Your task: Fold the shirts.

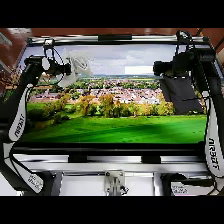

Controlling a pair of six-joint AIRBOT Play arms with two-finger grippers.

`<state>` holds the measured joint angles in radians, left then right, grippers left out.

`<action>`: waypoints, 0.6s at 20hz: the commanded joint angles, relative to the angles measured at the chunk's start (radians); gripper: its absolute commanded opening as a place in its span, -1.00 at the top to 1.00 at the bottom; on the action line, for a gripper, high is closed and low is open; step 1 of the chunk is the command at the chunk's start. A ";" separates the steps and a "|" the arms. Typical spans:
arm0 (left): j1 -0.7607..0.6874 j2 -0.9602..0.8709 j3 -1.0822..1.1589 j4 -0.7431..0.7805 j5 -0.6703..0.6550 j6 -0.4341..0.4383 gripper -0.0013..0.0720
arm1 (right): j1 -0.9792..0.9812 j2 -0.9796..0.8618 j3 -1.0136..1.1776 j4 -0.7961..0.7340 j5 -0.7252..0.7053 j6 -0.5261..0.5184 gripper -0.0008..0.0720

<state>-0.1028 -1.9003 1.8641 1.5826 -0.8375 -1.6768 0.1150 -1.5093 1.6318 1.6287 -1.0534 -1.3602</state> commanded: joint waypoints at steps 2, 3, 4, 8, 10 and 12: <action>0.018 -0.138 0.061 0.032 0.066 -0.001 -0.89 | 0.000 0.000 0.001 0.061 -0.012 0.000 -0.51; 0.018 -0.151 0.061 0.046 0.087 -0.001 -0.89 | 0.000 0.000 0.001 0.077 -0.024 -0.002 -0.51; 0.018 -0.161 0.061 0.060 0.105 -0.001 -0.89 | 0.000 0.000 0.001 0.092 -0.036 -0.005 -0.51; 0.018 -0.186 0.061 0.112 0.117 -0.001 -0.86 | 0.000 0.000 0.001 0.103 -0.075 -0.008 -0.51; 0.017 -0.193 0.061 0.112 0.116 -0.002 -0.50 | 0.000 0.000 0.001 0.108 -0.076 -0.008 -0.51; 0.017 -0.194 0.061 0.111 0.116 -0.006 0.20 | 0.000 0.000 0.001 0.121 -0.072 -0.008 -0.51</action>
<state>-0.0860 -2.0842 1.9240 1.6817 -0.7269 -1.6794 0.1150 -1.5093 1.6318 1.7298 -1.1175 -1.3670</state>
